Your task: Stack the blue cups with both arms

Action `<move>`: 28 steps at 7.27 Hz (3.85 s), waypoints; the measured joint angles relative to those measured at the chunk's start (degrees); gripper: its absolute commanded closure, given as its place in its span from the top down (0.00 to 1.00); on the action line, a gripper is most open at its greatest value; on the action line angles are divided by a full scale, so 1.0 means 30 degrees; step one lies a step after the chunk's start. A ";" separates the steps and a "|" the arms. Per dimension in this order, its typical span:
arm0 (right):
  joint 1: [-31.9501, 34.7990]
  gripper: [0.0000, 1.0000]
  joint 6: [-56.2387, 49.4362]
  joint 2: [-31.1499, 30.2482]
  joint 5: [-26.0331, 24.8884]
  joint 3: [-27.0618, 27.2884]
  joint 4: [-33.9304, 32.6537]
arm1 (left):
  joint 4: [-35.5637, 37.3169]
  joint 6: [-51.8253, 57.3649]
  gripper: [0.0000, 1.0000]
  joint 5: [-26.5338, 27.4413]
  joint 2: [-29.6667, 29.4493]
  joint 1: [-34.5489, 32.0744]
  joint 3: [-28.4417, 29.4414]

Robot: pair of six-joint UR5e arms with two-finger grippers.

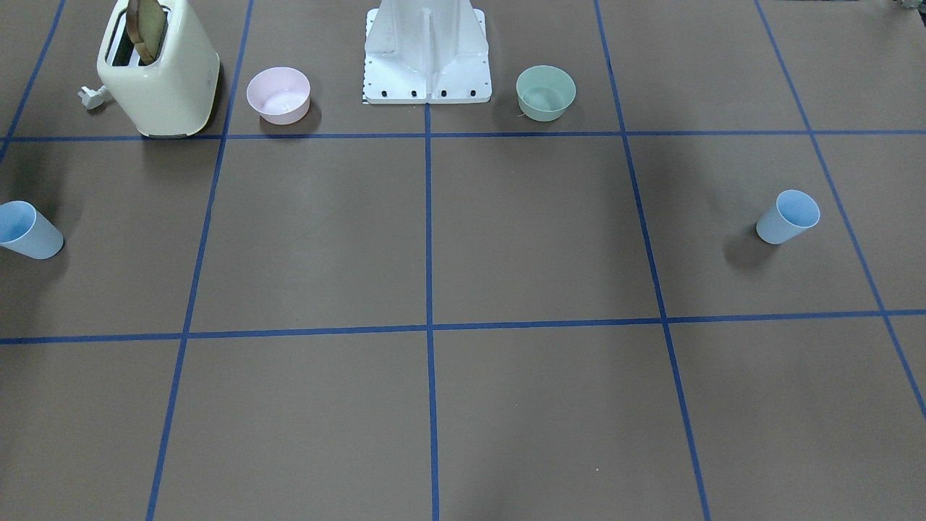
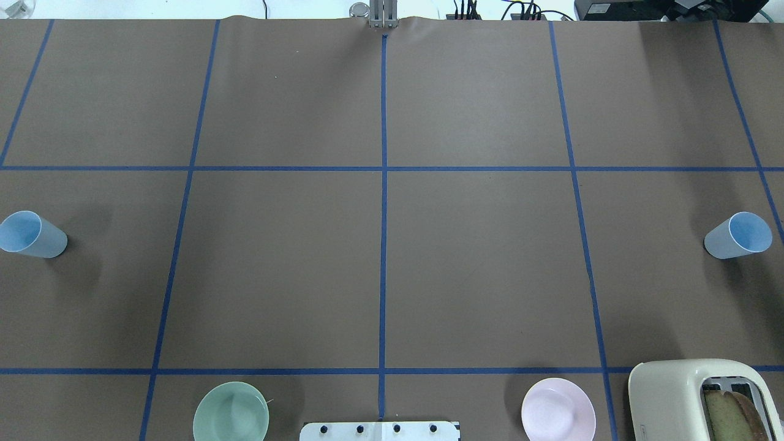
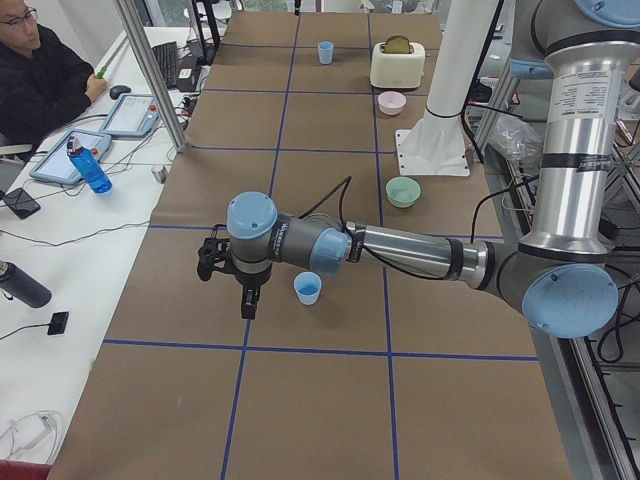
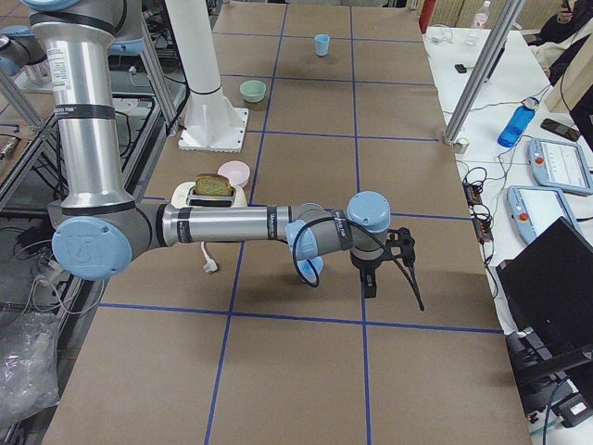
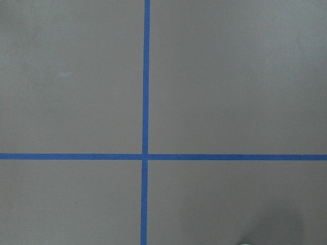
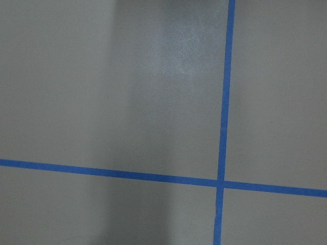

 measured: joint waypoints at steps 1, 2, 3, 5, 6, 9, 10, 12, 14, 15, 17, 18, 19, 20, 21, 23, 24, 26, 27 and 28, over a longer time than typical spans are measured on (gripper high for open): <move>0.0000 1.00 -0.0024 0.0000 0.0018 0.0005 0.0007 | 0.0008 0.0000 0.97 0.0000 0.0015 -0.0001 -0.0044; 0.0000 1.00 -0.0038 0.0047 0.0041 0.0098 0.0041 | 0.0005 0.0000 0.97 0.0001 0.0028 -0.0001 -0.0082; 0.0000 1.00 -0.0067 0.0192 0.0019 0.0235 0.0077 | 0.0000 -0.0012 0.98 0.0001 0.0031 0.0002 -0.0126; -0.0005 1.00 0.0238 0.0134 0.0057 0.0313 0.0080 | -0.0014 -0.0223 0.98 -0.0018 -0.0010 0.0136 -0.0196; -0.0052 1.00 0.0867 -0.0366 0.0109 0.0525 0.0353 | -0.0072 -0.0441 0.98 -0.0020 -0.0030 0.0386 -0.0211; -0.0636 1.00 0.3451 -0.3012 0.0301 0.1574 0.3679 | -0.2817 -0.3133 0.98 0.0728 0.0769 0.2466 -0.0250; -0.0951 1.00 0.4135 -0.3653 0.0303 0.2064 0.4046 | -0.4339 -0.4095 0.98 0.0833 0.1411 0.3122 -0.0240; -0.1282 1.00 0.4765 -0.4543 0.0295 0.3039 0.4228 | -0.6575 -0.5522 0.98 0.0899 0.2389 0.4315 -0.0181; -0.1373 1.00 0.5035 -0.4719 0.0292 0.3325 0.4246 | -0.7404 -0.5838 0.97 0.0926 0.2847 0.5314 -0.0011; -0.1373 1.00 0.5069 -0.4719 0.0292 0.3365 0.4248 | -0.7697 -0.5862 0.97 0.0976 0.2909 0.5747 0.0222; -0.1378 1.00 0.5085 -0.4691 0.0286 0.3383 0.4210 | -0.8841 -0.5897 0.97 0.1092 0.2931 0.6386 0.1028; -0.1385 1.00 0.5086 -0.4675 0.0274 0.3385 0.4198 | -0.9139 -0.5895 0.97 0.1114 0.2917 0.6614 0.1320; -0.1389 1.00 0.5086 -0.4656 0.0267 0.3385 0.4192 | -0.9258 -0.5897 0.97 0.1123 0.2888 0.6868 0.1458; -0.1385 1.00 0.5087 -0.4631 0.0265 0.3387 0.4176 | -0.9306 -0.5909 0.97 0.1120 0.2870 0.7171 0.1499; -0.1380 1.00 0.5087 -0.4607 0.0257 0.3385 0.4152 | -0.9316 -0.5909 0.97 0.1116 0.2866 0.7413 0.1509; -0.1377 1.00 0.5087 -0.4579 0.0239 0.3380 0.4134 | -0.9306 -0.5893 0.97 0.1168 0.2878 0.7737 0.1556; -0.1377 1.00 0.5086 -0.4572 0.0236 0.3380 0.4132 | -0.9305 -0.5890 0.92 0.1236 0.2881 0.7861 0.1573; -0.1376 1.00 0.5087 -0.4570 0.0234 0.3386 0.4131 | -0.9309 -0.5889 0.58 0.1302 0.2882 0.8051 0.1589; -0.1377 1.00 0.5087 -0.4570 0.0234 0.3387 0.4131 | -0.9316 -0.5889 0.38 0.1344 0.2881 0.8097 0.1588; -0.1377 1.00 0.5086 -0.4570 0.0234 0.3386 0.4131 | -0.9303 -0.5889 0.14 0.1372 0.2849 0.8167 0.1599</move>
